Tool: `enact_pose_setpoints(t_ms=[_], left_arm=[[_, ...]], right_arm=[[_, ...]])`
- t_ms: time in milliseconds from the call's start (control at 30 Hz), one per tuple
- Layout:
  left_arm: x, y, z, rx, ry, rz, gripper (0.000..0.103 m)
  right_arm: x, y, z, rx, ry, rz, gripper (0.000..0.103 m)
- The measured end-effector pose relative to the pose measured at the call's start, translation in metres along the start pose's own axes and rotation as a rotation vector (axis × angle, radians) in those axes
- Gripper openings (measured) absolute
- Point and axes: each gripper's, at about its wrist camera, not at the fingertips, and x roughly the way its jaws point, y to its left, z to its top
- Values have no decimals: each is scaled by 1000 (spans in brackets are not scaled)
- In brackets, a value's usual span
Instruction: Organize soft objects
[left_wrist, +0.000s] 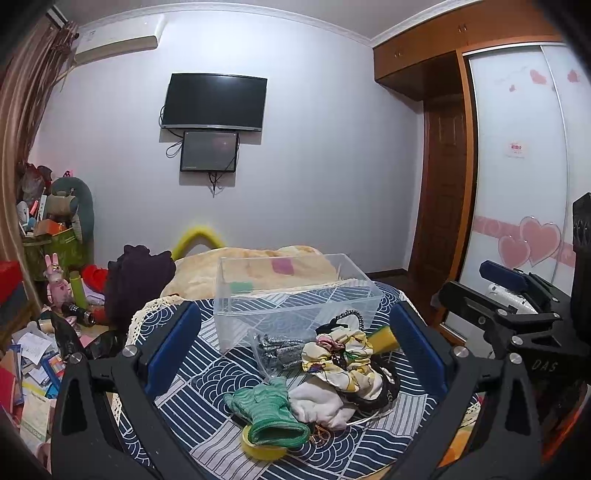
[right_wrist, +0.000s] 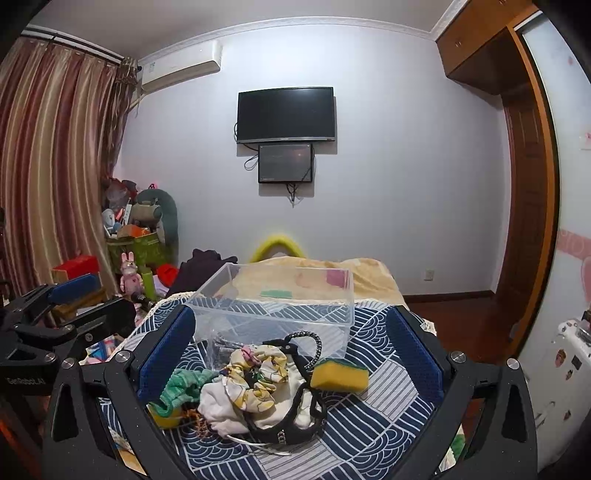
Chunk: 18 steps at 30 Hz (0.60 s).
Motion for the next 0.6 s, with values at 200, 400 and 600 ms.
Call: enact_pose_setpoints(t_ms=[200, 400, 600], left_arm=[[-1, 1, 0, -6, 3, -5, 103], [0, 1, 0, -6, 2, -5, 103], [-1, 1, -1, -4, 0, -6, 103]], right_arm=[[-1, 1, 0, 0, -2, 4, 103], [-2, 1, 0, 5, 0, 9, 103], [-3, 2, 0, 8, -4, 12, 103]])
